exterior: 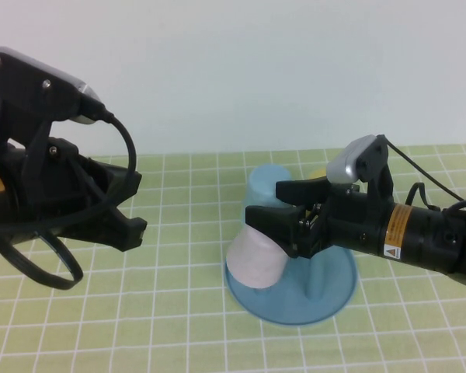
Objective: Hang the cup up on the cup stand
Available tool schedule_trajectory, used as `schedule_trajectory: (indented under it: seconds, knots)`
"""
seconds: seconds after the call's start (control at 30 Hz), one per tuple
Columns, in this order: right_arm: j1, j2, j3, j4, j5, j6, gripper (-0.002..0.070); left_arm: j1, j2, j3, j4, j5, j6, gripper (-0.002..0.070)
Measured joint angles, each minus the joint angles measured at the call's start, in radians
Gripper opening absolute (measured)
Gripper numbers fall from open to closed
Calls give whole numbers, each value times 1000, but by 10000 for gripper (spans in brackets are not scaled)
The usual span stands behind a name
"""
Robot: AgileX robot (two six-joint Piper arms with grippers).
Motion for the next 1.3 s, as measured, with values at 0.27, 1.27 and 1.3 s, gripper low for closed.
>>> schedule_trajectory:
  seconds: [0.27, 1.27, 1.3]
  knots:
    - [0, -29, -2, -9, 6, 45, 641, 0, 0, 0, 39, -13, 0, 0]
    - [0, -1039, 287, -544, 807, 544, 57, 0, -441, 391, 63, -189, -9, 0]
    - [0, -1077, 326, -544, 815, 555, 57, 0, -464, 409, 60, -199, -21, 0]
